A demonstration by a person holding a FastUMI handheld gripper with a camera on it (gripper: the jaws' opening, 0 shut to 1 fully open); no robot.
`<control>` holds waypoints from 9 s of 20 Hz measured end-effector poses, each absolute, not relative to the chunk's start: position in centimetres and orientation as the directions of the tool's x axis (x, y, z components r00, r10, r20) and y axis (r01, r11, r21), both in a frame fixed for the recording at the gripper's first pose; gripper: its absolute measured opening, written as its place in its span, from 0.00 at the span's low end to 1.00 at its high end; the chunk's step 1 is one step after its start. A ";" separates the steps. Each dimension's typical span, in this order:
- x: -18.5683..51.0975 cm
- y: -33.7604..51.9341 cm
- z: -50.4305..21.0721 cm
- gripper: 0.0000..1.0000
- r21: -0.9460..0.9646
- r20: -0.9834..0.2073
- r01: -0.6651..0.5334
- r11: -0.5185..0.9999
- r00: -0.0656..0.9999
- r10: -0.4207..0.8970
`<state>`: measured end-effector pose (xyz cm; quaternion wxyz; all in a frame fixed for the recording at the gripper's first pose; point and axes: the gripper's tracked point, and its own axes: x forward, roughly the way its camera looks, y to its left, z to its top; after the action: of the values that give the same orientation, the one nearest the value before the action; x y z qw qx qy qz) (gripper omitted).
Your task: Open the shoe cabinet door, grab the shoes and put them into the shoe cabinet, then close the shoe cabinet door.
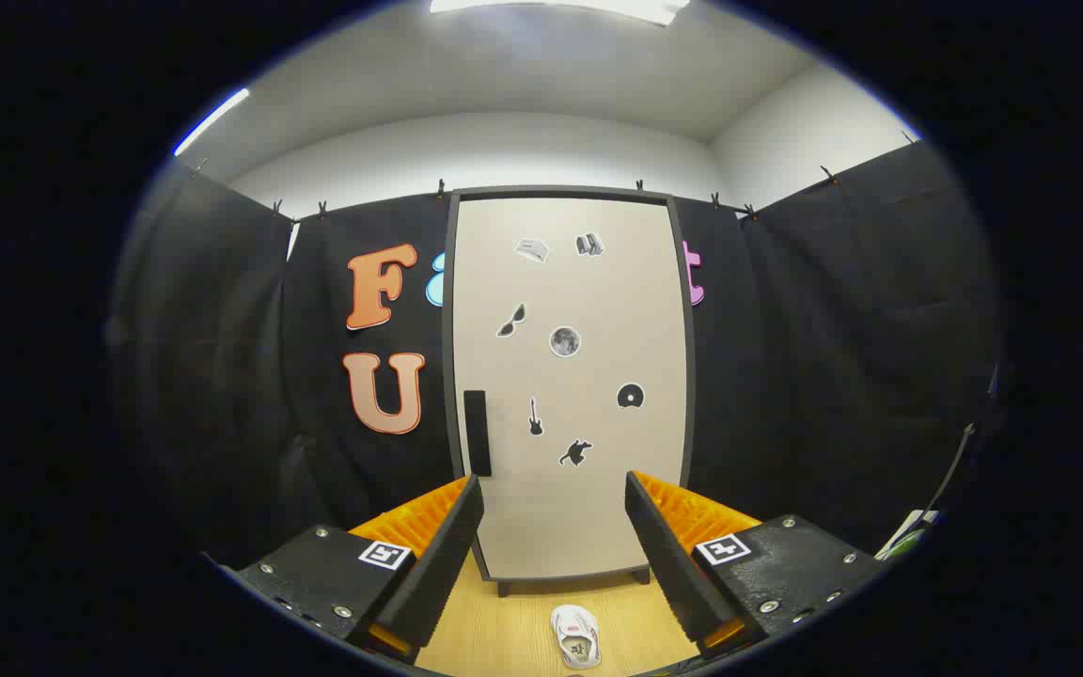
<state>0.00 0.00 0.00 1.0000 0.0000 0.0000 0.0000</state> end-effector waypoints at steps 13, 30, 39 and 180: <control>0.7 0.1 -0.4 0.95 0.006 -0.013 0.013 1.000 1.000 -0.013; 6.1 4.7 -3.0 0.95 0.007 -0.054 -0.049 0.999 0.997 0.049; 14.2 9.9 -5.2 0.95 -0.009 -0.082 -0.113 0.994 0.990 0.112; 14.3 3.7 -52.2 0.28 0.314 -0.771 -0.057 0.948 0.567 0.289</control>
<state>14.31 3.74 -52.20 0.8758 0.1279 0.4547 0.0988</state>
